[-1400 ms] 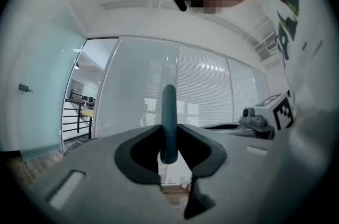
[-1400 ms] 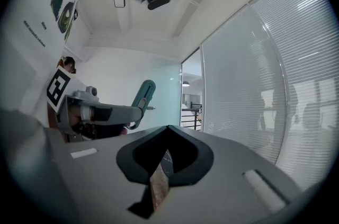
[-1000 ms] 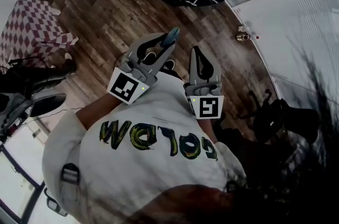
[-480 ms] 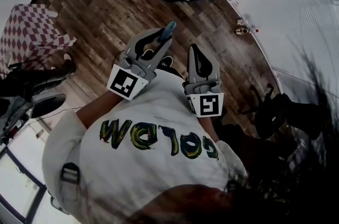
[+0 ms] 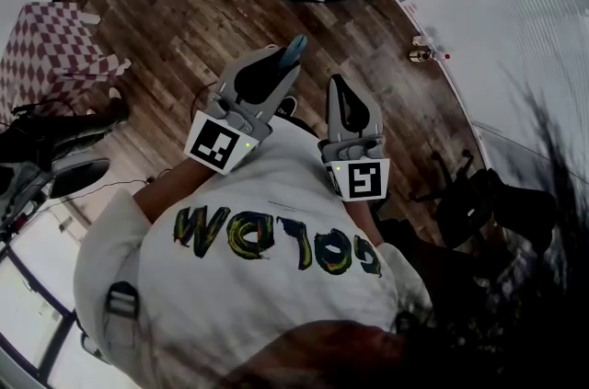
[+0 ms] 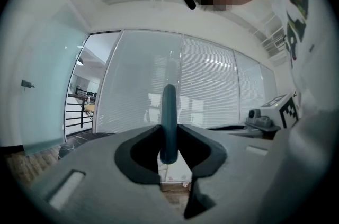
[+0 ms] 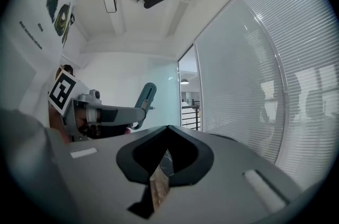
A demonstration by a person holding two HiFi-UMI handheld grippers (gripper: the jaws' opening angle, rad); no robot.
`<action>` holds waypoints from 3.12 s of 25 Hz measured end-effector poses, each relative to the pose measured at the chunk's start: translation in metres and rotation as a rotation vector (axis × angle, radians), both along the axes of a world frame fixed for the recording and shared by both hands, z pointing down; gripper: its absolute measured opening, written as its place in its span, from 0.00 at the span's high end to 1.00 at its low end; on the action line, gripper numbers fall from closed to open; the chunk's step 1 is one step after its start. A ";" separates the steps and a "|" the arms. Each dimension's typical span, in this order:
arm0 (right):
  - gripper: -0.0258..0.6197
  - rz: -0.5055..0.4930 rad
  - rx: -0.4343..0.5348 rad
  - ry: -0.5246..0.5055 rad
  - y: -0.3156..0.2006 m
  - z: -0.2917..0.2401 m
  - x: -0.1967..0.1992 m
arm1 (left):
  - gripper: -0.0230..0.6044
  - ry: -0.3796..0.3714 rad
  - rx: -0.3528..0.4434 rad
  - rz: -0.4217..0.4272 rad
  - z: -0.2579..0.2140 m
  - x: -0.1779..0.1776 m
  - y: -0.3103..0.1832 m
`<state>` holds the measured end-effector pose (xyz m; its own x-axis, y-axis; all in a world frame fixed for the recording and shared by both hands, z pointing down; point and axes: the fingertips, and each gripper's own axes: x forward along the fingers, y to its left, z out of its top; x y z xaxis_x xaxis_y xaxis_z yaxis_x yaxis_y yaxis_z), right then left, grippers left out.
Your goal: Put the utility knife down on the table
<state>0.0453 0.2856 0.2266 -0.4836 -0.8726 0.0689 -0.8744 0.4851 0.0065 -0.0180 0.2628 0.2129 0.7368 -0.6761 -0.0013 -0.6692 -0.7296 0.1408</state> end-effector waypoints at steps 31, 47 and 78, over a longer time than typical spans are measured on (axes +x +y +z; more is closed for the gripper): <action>0.96 0.024 -0.018 0.009 -0.303 0.001 -0.033 | 0.81 0.004 -0.015 0.070 0.005 -0.026 -0.292; 0.96 0.002 -0.060 0.016 -0.347 0.013 -0.020 | 0.81 -0.052 -0.092 0.069 0.036 -0.015 -0.332; 0.96 -0.037 -0.289 0.080 -0.388 0.167 0.030 | 0.81 -0.321 -0.354 0.078 0.205 0.019 -0.363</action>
<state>0.0750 -0.1025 0.3939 -0.4980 -0.7929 0.3511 -0.8583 0.5085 -0.0690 0.0010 -0.0997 0.4181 0.7107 -0.5367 0.4548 -0.6647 -0.7239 0.1846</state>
